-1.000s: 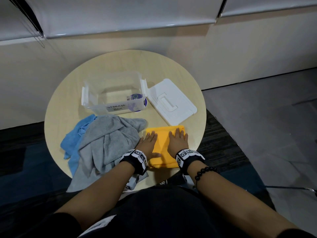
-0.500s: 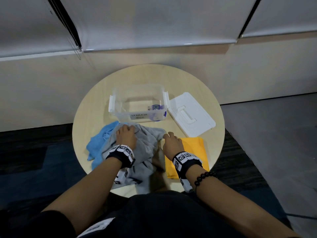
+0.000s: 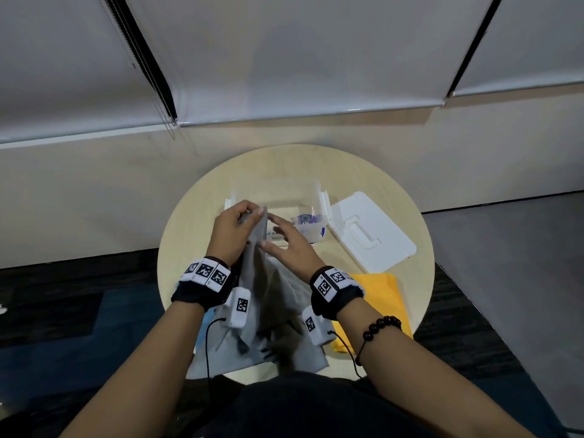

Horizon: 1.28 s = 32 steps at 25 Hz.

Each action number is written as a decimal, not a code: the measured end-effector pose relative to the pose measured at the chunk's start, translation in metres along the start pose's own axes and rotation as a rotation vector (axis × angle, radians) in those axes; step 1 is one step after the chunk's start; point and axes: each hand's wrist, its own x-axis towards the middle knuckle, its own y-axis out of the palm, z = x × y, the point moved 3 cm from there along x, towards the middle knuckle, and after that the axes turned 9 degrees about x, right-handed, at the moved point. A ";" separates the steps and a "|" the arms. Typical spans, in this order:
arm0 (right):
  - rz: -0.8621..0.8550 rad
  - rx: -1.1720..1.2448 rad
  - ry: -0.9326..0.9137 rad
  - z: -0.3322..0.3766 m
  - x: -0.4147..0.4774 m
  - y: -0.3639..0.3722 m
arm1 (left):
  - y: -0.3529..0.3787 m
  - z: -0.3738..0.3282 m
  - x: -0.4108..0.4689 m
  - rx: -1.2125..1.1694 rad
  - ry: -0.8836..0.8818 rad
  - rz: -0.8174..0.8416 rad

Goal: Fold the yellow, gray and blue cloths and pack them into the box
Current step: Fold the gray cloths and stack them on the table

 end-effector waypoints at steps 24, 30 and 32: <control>-0.252 0.007 -0.316 0.041 -0.004 -0.043 | -0.121 -0.132 0.037 0.083 0.296 -0.582; -0.321 0.045 -0.132 0.000 -0.012 -0.087 | -0.132 -0.105 0.046 0.067 0.180 -0.720; -0.275 0.055 -0.023 -0.013 -0.017 -0.091 | -0.128 -0.088 0.047 0.074 0.105 -0.726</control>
